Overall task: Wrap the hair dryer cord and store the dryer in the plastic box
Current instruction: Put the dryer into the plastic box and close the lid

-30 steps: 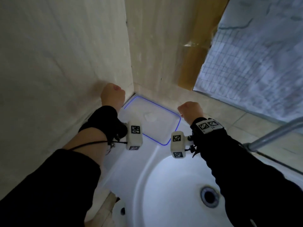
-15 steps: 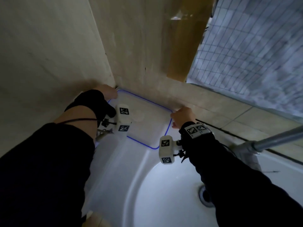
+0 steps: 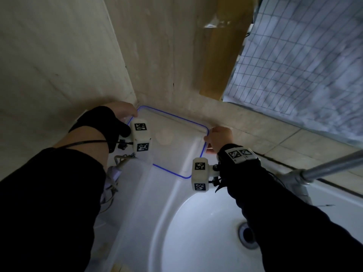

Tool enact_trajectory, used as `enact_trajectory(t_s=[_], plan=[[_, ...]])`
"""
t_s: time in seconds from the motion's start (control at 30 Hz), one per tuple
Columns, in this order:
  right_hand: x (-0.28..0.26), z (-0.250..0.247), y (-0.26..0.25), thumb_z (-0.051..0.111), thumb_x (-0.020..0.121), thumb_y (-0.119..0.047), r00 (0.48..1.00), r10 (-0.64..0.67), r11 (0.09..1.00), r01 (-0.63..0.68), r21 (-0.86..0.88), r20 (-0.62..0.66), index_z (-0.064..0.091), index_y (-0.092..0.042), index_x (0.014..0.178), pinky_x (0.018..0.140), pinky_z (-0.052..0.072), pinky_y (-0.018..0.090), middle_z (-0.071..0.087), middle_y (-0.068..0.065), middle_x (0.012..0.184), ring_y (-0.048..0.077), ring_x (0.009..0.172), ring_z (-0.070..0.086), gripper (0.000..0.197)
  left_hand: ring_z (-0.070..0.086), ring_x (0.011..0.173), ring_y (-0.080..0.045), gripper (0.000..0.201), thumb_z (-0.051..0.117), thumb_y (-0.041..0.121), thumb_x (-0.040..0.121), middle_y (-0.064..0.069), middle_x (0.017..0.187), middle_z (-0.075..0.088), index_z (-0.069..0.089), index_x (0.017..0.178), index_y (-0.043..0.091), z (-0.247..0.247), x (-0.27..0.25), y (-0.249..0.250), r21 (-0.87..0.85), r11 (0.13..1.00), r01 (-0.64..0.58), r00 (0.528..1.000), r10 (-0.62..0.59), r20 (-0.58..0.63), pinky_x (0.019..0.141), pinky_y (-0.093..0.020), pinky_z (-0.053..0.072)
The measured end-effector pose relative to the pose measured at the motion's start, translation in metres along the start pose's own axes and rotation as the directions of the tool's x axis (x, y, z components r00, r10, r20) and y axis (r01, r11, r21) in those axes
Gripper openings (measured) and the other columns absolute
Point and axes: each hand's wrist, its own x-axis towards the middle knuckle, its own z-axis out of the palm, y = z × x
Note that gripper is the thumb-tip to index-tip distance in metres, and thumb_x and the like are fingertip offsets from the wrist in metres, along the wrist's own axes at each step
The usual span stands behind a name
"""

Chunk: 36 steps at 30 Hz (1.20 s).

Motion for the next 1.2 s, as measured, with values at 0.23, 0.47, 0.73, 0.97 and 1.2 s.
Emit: enact_trajectory(t_s=[0.23, 0.47, 0.73, 0.97, 1.2], plan=[[-0.017, -0.011, -0.009, 0.054, 0.077, 0.003, 0.994, -0.077, 0.989, 0.086, 0.116, -0.078, 0.057, -0.017, 0.078, 0.066, 0.057, 0.041, 0.059, 0.015, 0.089, 0.033, 0.081, 0.061, 0.021, 0.053, 0.088, -0.029, 0.043, 0.041, 0.007, 0.096, -0.022, 0.117, 0.05, 0.04, 0.138, -0.003, -0.004, -0.039, 0.004, -0.203, 0.969, -0.141, 0.989, 0.147, 0.015, 0.062, -0.029, 0.038], [-0.035, -0.024, -0.021, 0.052, 0.077, 0.006, 0.964, -0.243, 0.954, 0.258, 0.151, -0.109, 0.062, -0.019, 0.092, 0.077, 0.058, 0.046, 0.058, 0.006, 0.078, 0.026, 0.078, 0.057, 0.031, 0.045, 0.066, -0.019, 0.022, 0.041, 0.018, 0.097, -0.006, 0.077, 0.041, 0.049, 0.077, 0.013, -0.016, -0.069, 0.012, -0.448, 0.871, -0.201, 0.979, 0.192, -0.066, 0.058, -0.026, 0.039], [-0.063, -0.042, -0.038, 0.052, 0.08, 0.007, 0.948, -0.29, 0.897, 0.318, 0.308, -0.134, 0.061, -0.017, 0.071, 0.082, 0.053, 0.042, 0.059, 0.005, 0.077, 0.024, 0.081, 0.056, 0.027, 0.044, 0.063, -0.018, 0.043, 0.034, 0.051, 0.095, -0.008, 0.074, 0.042, 0.048, 0.075, 0.016, -0.028, -0.097, 0.019, -0.533, 0.8, -0.275, 0.962, 0.228, -0.154, 0.063, -0.022, 0.045], [-0.091, -0.041, -0.046, 0.053, 0.084, 0.005, 0.942, -0.283, 0.804, 0.334, 0.491, -0.178, 0.055, -0.016, 0.068, 0.093, 0.05, 0.035, 0.059, 0.008, 0.094, 0.014, 0.077, 0.058, 0.027, 0.055, 0.086, -0.025, 0.027, 0.054, 0.029, 0.093, -0.007, 0.084, 0.053, 0.058, 0.095, 0.003, -0.041, -0.138, 0.006, -0.453, 0.715, -0.533, 0.84, 0.38, -0.387, 0.079, -0.031, 0.052], [-0.108, -0.028, -0.047, 0.054, 0.078, 0.008, 0.904, -0.414, 0.817, 0.42, 0.396, -0.106, 0.068, -0.016, 0.072, 0.058, 0.042, 0.014, 0.059, 0.006, 0.081, 0.015, 0.061, 0.044, 0.028, 0.059, 0.107, -0.041, 0.03, 0.054, -0.007, 0.088, -0.034, 0.118, 0.06, 0.059, 0.117, -0.014, -0.054, -0.152, -0.042, -0.546, 0.685, -0.482, 0.876, 0.355, -0.327, 0.091, -0.02, 0.037]])
